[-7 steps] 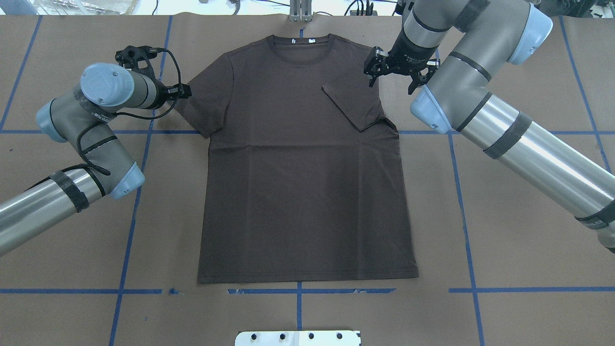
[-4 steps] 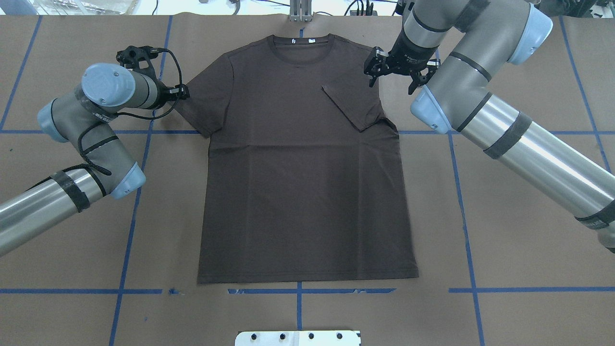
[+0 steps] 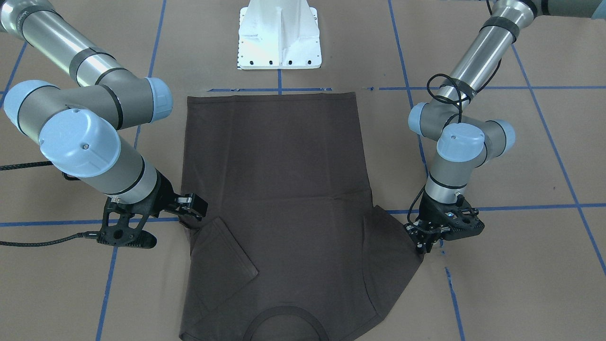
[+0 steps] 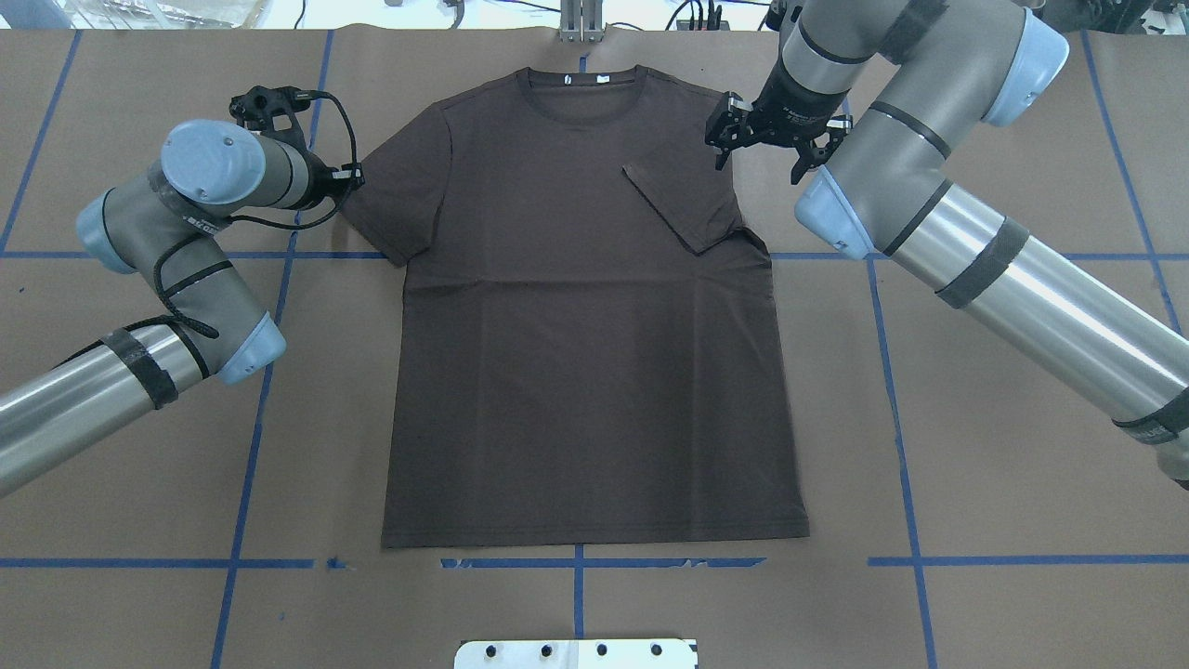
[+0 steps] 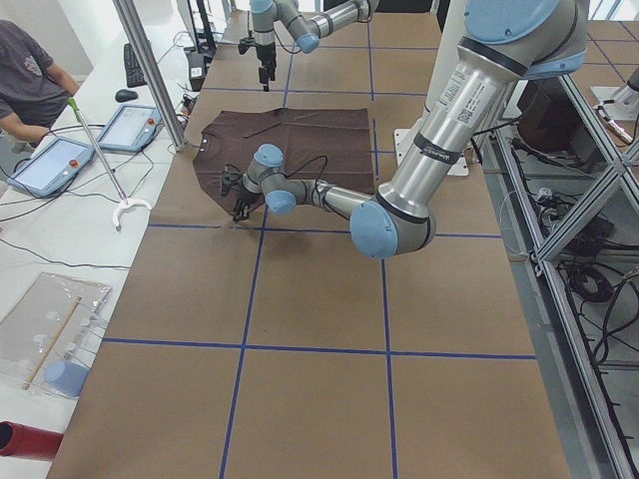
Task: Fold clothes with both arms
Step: 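Release the folded sleeve with the right gripper while the left arm approaches, then grasp the other sleeve with the left gripper and fold it inward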
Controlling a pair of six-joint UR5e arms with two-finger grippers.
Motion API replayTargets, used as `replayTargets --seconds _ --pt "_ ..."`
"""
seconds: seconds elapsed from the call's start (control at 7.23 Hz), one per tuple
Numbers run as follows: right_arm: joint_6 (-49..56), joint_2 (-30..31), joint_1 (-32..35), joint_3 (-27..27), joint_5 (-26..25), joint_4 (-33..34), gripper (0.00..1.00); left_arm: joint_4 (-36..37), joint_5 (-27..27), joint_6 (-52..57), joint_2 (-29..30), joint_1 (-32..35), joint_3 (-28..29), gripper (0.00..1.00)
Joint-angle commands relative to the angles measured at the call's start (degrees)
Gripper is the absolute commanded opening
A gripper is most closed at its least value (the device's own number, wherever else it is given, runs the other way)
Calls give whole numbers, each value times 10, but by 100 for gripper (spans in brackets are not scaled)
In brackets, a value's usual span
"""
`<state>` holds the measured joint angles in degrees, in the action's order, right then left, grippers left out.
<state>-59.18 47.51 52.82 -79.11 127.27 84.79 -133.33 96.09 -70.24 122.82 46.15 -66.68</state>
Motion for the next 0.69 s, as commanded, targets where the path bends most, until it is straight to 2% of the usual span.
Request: replayTargets --seconds 0.0,0.14,0.28,0.41,0.55 --pt "1 3 0 0 0 -1 100 6 1 0 4 1 -12 0" --pt "2 4 0 1 0 -1 100 10 3 -1 6 1 -26 0" --pt "1 5 -1 0 0 -2 100 45 3 -3 36 1 -29 0" --pt "1 5 -1 0 0 -2 100 111 4 -8 87 0 -29 0" --pt "2 7 -2 -1 -1 -2 100 139 6 -23 114 -1 -29 0"
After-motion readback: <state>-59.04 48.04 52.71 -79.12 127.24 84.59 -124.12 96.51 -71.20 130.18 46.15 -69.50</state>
